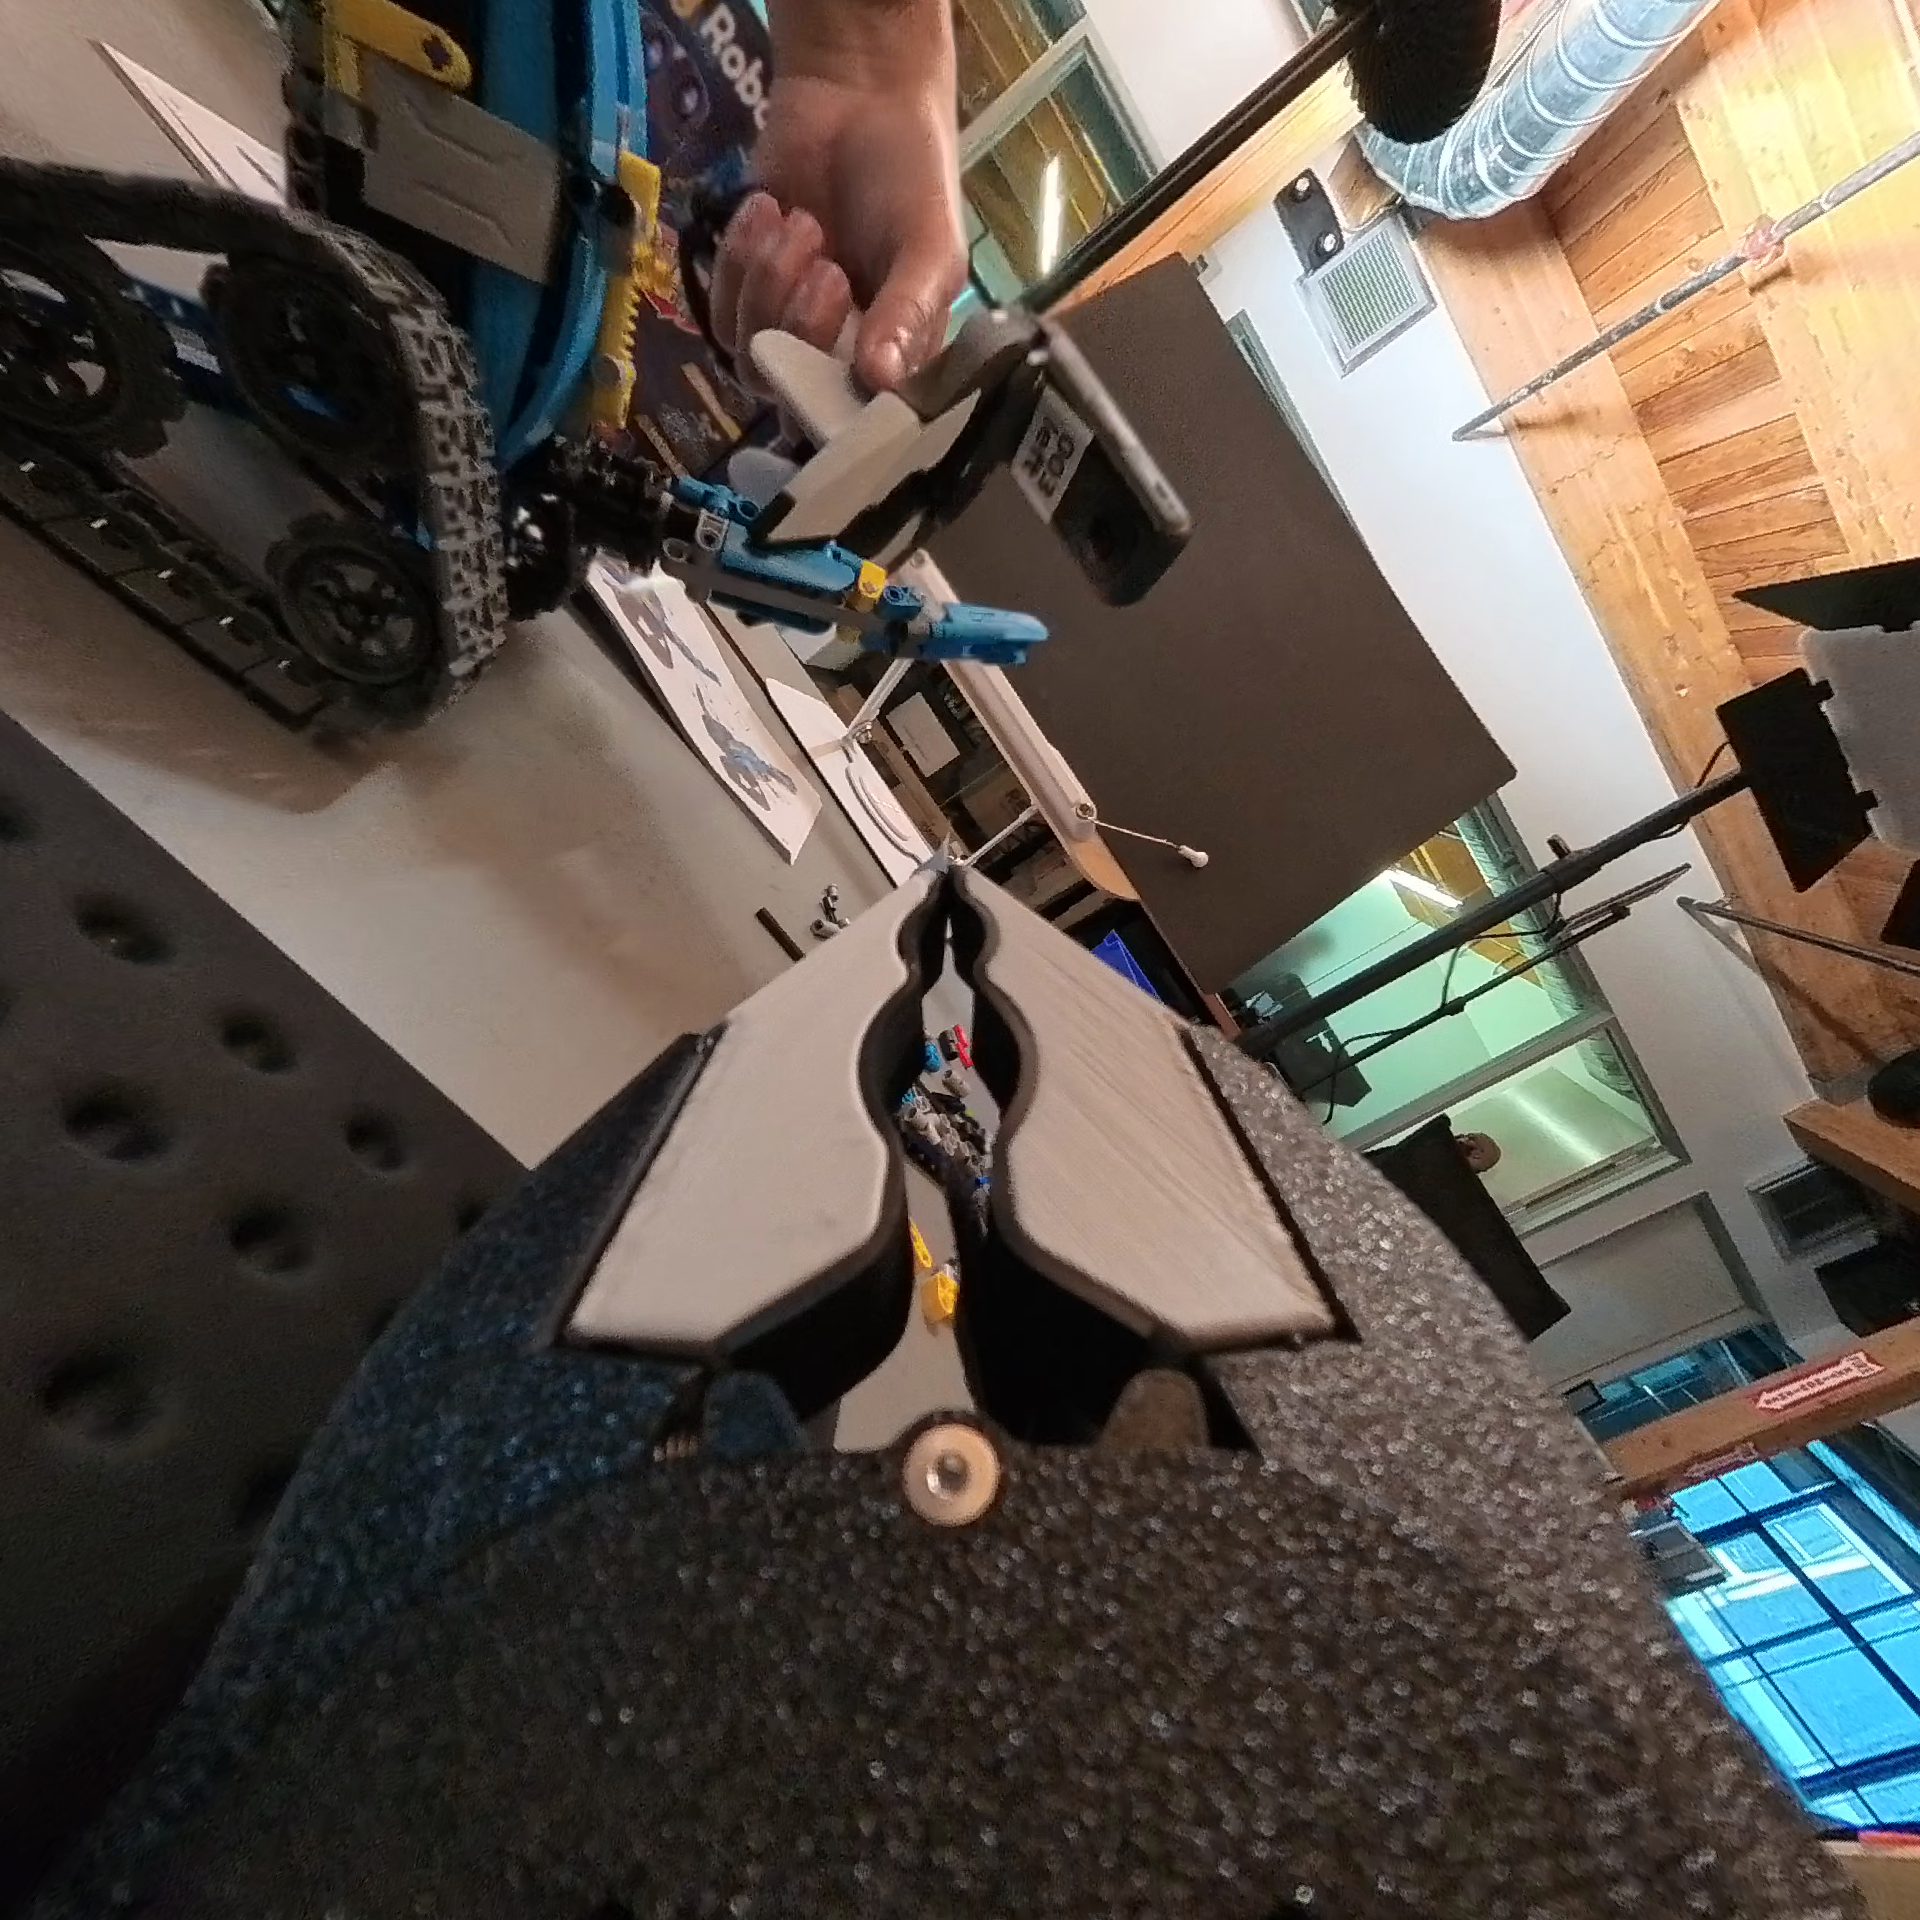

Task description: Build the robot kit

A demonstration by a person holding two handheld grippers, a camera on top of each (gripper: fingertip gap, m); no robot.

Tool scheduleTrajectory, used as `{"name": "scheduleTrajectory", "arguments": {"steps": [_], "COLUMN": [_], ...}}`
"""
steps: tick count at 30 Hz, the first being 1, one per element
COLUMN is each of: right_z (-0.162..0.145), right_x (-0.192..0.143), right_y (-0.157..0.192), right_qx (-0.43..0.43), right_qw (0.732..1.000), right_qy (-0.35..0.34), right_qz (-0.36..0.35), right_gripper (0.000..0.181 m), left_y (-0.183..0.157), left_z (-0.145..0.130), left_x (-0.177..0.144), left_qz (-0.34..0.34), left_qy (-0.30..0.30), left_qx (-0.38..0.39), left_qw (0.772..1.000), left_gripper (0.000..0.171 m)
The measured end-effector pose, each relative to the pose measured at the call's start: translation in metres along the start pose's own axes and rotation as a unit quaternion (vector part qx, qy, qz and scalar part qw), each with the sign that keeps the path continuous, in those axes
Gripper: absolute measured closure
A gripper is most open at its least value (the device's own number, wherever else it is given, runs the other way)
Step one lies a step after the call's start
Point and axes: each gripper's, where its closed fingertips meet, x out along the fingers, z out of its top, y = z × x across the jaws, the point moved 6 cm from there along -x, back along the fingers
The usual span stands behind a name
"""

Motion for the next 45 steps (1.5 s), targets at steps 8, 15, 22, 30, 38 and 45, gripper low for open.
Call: {"name": "scheduleTrajectory", "arguments": {"steps": [8, 15, 22, 30, 38, 45], "right_z": [0.000, -0.002, 0.035, 0.067, 0.070, 0.074], "right_x": [0.002, 0.009, 0.033, 0.103, 0.123, 0.121], "right_y": [0.002, 0.006, -0.019, -0.004, 0.032, 0.032], "right_qx": [-0.017, -0.038, -0.080, -0.190, -0.275, -0.328], "right_qw": [1.000, 0.999, 0.994, 0.975, 0.945, 0.925], "right_qy": [0.005, 0.029, 0.050, 0.071, 0.078, 0.052], "right_qz": [-0.009, -0.007, -0.048, -0.093, -0.159, -0.183], "right_gripper": [0.181, 0.181, 0.181, 0.181, 0.181, 0.181], "left_y": [0.029, 0.033, 0.020, 0.001, -0.044, -0.056], "left_z": [0.006, 0.006, 0.009, -0.004, -0.016, -0.014], "left_x": [-0.001, -0.009, -0.072, -0.085, -0.053, -0.029], "left_qz": [-0.188, -0.231, -0.010, 0.124, 0.003, -0.051], "left_qy": [0.017, -0.032, -0.239, -0.338, -0.350, -0.313], "left_qx": [0.011, 0.012, 0.055, 0.050, 0.066, 0.053], "left_qw": [0.982, 0.972, 0.969, 0.932, 0.935, 0.947], "left_gripper": [0.146, 0.141, 0.112, 0.116, 0.135, 0.134]}}
